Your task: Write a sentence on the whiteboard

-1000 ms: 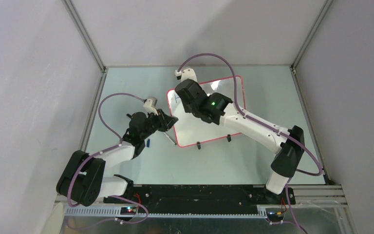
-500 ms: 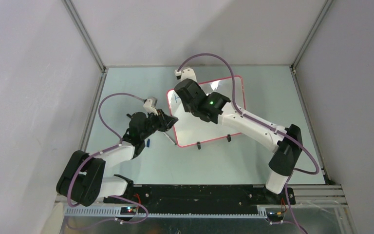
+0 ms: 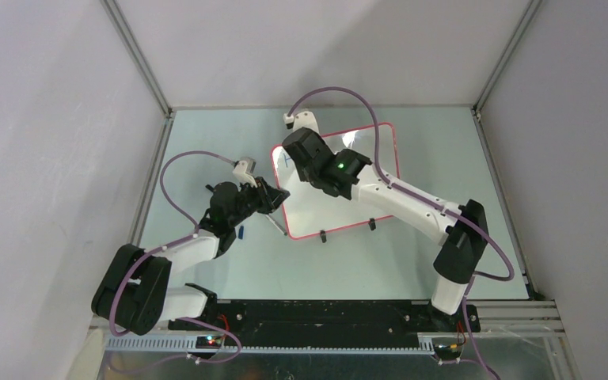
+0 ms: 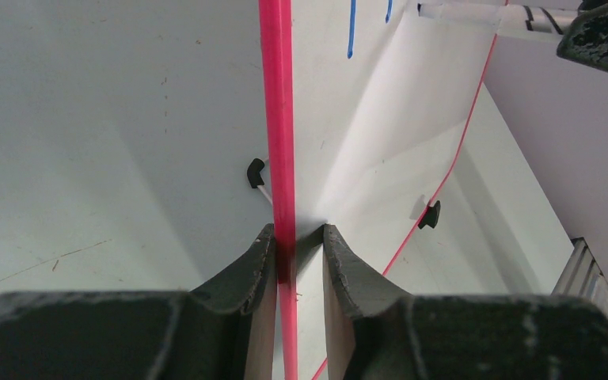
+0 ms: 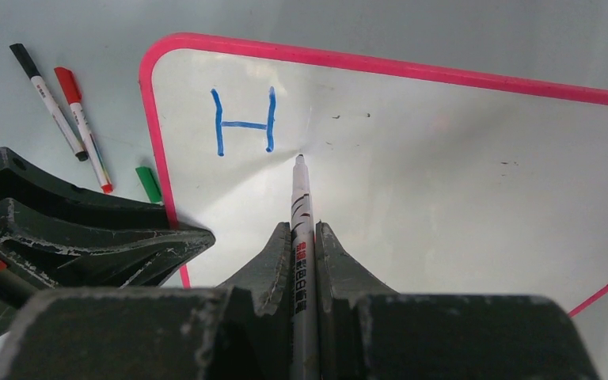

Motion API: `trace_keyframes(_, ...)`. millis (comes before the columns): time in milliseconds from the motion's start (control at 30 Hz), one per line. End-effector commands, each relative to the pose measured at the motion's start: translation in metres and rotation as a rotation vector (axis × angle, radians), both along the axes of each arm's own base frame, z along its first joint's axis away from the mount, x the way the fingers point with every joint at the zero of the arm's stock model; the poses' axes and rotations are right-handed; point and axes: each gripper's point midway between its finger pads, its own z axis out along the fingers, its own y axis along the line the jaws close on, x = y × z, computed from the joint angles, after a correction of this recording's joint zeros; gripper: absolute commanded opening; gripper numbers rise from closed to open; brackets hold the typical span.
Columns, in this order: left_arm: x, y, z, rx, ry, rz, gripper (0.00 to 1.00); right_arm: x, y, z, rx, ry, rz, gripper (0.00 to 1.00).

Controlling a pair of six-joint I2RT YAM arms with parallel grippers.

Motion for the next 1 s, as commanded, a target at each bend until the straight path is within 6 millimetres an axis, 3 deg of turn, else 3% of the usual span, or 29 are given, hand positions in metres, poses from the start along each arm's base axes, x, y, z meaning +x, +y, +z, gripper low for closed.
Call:
trace_keyframes(0, 0.009, 0.006, 0.008, 0.036, -0.049, 0.036, 0.08, 0.012, 0.007, 0.02, 0.049, -0.05, -0.019, 0.0)
trace_keyframes(267, 0.009, 0.006, 0.008, 0.039, -0.05, 0.037, 0.08, 0.014, 0.007, 0.02, 0.044, -0.051, -0.023, 0.0)
trace_keyframes(700, 0.008, 0.006, 0.008, 0.042, -0.052, 0.037, 0.08, 0.019, -0.012, 0.015, 0.034, -0.031, -0.067, 0.0)
trace_keyframes(967, 0.008, 0.006, 0.009, 0.042, -0.053, 0.038, 0.08, 0.021, -0.011, 0.017, 0.04, -0.035, -0.063, 0.0)
